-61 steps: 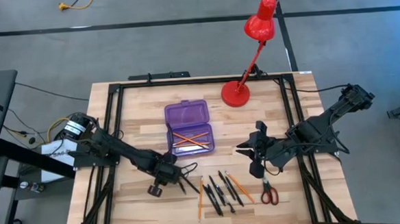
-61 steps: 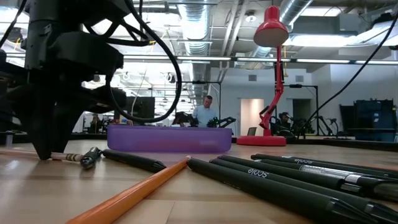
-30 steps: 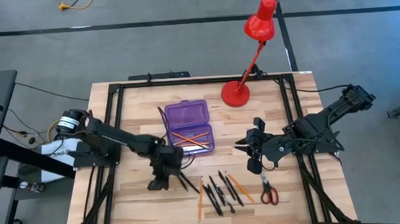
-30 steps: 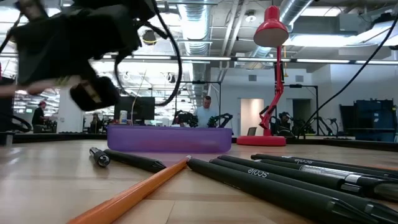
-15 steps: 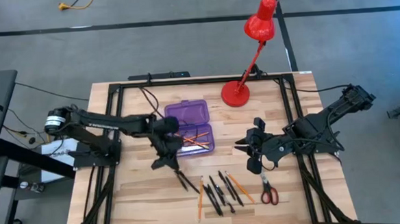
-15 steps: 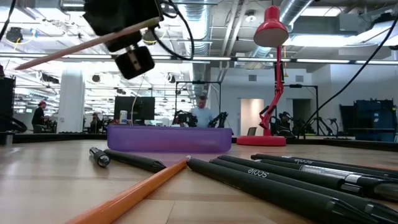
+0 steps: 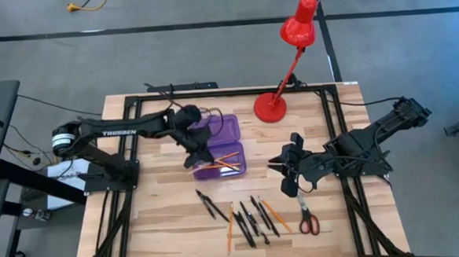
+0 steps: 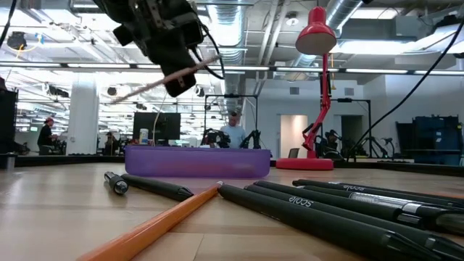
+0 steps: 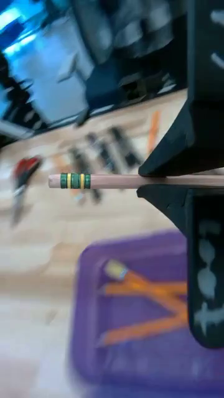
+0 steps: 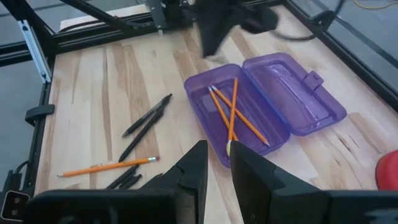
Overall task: Pick & place school supplies into a supply box
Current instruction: Put the brown pencil into the purple supply box
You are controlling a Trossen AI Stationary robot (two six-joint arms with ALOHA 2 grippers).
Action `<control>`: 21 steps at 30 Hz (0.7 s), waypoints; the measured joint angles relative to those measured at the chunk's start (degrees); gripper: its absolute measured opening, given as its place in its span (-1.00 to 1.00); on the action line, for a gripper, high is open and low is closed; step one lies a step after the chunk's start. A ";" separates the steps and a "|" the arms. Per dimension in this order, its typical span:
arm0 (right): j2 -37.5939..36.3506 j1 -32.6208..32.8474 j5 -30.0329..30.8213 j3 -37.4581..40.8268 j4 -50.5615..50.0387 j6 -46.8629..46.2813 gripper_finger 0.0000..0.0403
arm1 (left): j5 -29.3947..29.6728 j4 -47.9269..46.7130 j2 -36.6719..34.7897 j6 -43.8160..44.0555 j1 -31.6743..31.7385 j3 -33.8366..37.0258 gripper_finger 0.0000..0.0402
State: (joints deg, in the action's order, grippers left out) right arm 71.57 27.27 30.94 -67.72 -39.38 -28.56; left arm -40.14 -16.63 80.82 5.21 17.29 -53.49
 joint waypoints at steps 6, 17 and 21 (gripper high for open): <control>-0.01 -0.04 0.02 0.00 0.02 0.00 -0.69 | 3.15 9.26 1.01 2.84 4.13 -0.09 -1.00; -0.02 0.00 0.00 0.02 0.40 -0.07 -0.69 | 3.52 12.29 10.63 6.49 3.68 -0.04 -1.00; -0.02 0.02 0.00 0.02 0.37 -0.07 -0.69 | 4.24 13.23 11.83 6.44 3.35 -0.02 -1.00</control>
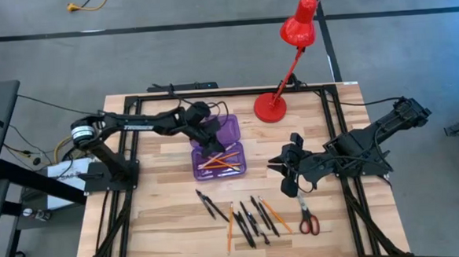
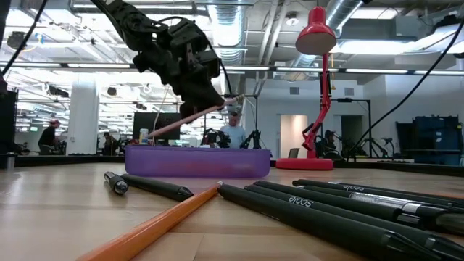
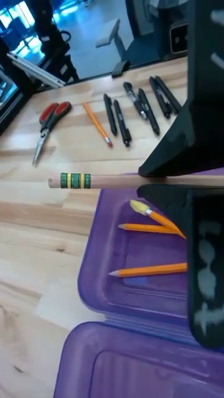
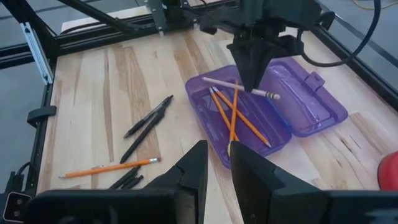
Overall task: Pick & place school supplies into a supply box
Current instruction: Put the brown pencil into the purple supply box, then put the orange pencil into the purple supply box
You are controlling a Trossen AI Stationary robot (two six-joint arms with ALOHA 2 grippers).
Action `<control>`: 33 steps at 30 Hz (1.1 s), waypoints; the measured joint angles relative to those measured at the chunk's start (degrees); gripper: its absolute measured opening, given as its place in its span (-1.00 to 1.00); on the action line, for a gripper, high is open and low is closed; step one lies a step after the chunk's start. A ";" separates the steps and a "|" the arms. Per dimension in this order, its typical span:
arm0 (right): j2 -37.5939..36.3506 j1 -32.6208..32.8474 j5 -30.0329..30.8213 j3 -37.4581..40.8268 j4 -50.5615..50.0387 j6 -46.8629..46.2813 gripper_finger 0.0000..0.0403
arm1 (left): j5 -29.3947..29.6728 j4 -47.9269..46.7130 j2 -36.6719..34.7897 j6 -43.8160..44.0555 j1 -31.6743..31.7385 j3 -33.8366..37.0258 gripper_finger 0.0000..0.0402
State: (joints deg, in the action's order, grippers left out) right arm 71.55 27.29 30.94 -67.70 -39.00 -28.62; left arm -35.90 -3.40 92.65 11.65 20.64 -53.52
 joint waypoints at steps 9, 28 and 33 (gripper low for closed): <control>0.00 -0.02 -0.01 0.00 -0.43 0.02 -0.69 | 6.06 -0.09 0.01 -2.01 -0.07 0.00 -0.88; 0.00 -0.04 -0.02 0.00 -0.76 -0.60 -0.69 | 4.45 -0.28 -0.48 -3.60 -0.17 0.00 -0.69; -0.02 -0.04 -3.04 2.90 -2.45 -8.66 -0.69 | 3.86 -2.19 -4.95 -4.99 -1.76 0.00 -0.69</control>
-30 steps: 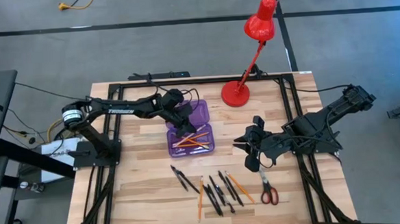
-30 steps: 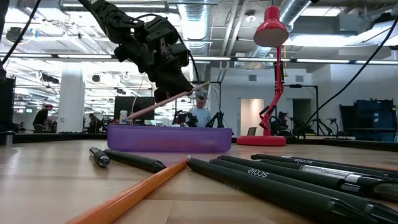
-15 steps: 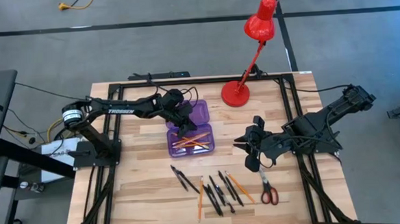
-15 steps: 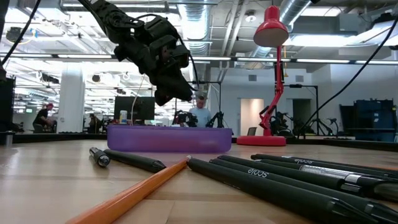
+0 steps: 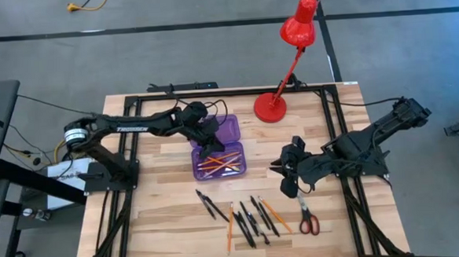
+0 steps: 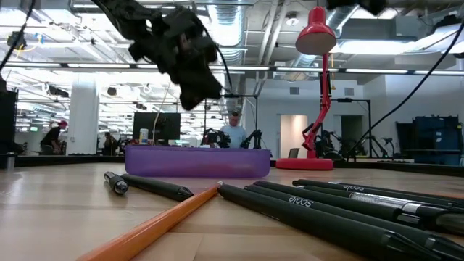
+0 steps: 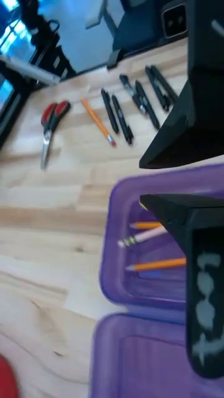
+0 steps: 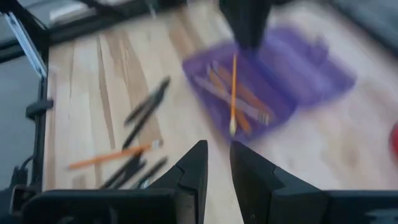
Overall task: Pick & place school supplies into a supply box
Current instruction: Put the orange pencil into the purple supply box
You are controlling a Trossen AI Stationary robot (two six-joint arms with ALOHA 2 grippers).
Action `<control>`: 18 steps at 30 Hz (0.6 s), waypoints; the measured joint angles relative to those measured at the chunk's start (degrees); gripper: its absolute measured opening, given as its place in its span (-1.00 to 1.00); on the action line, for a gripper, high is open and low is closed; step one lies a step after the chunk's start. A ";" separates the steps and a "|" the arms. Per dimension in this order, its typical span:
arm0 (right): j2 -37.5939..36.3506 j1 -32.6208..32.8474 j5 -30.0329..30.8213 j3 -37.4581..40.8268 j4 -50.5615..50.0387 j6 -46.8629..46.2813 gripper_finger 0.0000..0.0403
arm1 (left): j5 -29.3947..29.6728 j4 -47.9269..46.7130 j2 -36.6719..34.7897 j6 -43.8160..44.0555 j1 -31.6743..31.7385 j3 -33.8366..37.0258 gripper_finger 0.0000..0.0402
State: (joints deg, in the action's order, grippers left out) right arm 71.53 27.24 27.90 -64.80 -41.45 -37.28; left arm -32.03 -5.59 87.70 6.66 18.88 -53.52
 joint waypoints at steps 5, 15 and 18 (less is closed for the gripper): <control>2.21 1.74 -5.65 4.46 -0.32 -10.42 -0.69 | 4.13 -5.08 -7.44 -3.51 -2.90 0.00 -0.69; 15.28 3.02 -11.56 4.75 6.23 -15.76 -0.69 | 17.02 -13.40 -23.23 -5.42 -10.13 0.00 -0.69; 19.15 2.97 -14.63 4.77 7.63 -17.78 -0.69 | 21.34 -14.41 -26.85 -4.33 -13.02 0.00 -0.69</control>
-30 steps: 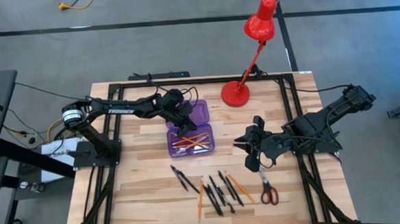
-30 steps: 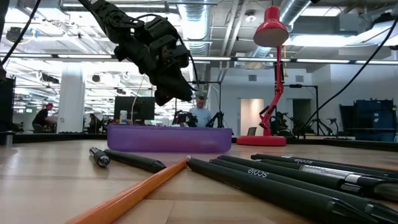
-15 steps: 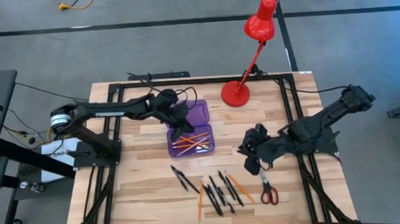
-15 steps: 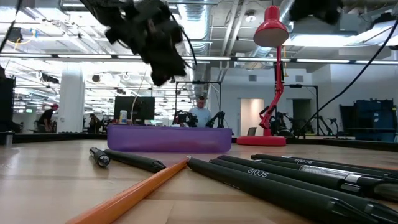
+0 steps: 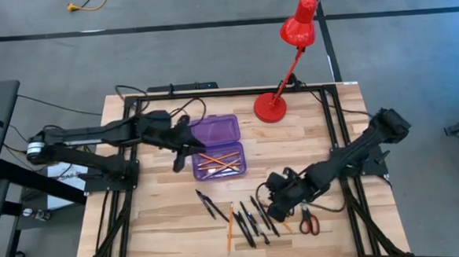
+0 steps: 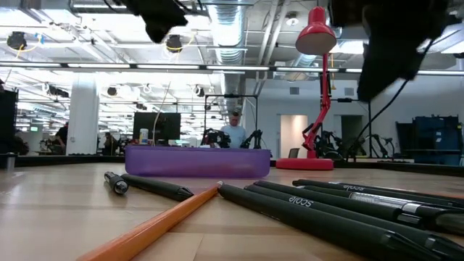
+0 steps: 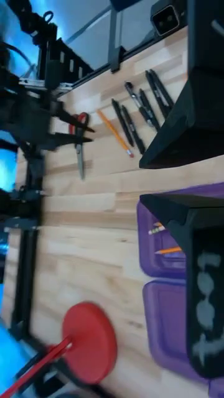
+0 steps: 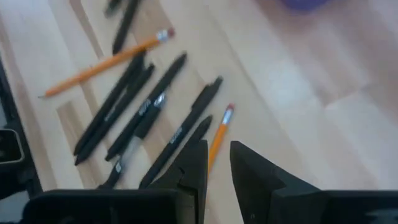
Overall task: Pick & place school supplies into a supply box
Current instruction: Put the orange pencil into the purple supply box
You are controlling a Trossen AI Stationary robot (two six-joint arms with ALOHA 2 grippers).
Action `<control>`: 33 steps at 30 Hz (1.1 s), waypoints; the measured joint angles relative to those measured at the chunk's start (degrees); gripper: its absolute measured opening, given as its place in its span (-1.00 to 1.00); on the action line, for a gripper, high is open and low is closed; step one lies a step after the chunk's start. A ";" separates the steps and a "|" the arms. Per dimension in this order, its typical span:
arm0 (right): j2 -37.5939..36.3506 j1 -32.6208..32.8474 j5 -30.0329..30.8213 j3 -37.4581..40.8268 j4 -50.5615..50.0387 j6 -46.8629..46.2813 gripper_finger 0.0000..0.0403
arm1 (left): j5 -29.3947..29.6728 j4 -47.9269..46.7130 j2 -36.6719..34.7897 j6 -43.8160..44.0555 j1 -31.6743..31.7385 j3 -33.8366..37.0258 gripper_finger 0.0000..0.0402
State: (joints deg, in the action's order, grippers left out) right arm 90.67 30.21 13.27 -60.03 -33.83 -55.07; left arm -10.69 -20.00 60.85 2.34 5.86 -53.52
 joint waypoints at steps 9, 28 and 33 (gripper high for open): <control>6.97 -0.73 -7.19 -0.04 4.68 -5.02 -0.65 | 8.74 -7.90 -6.25 2.30 -7.38 0.02 -0.69; 11.49 -4.50 -14.88 0.00 2.71 -6.03 -0.24 | 11.04 -12.19 -6.80 3.01 -13.19 0.02 -0.69; 14.52 -4.02 -16.88 -0.24 3.80 -6.93 -0.28 | 13.10 -13.50 -6.80 3.74 -14.22 0.02 -0.69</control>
State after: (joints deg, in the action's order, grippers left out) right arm 105.19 26.19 -3.61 -60.27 -30.03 -61.99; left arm 2.41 -33.51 54.04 6.07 -8.36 -53.49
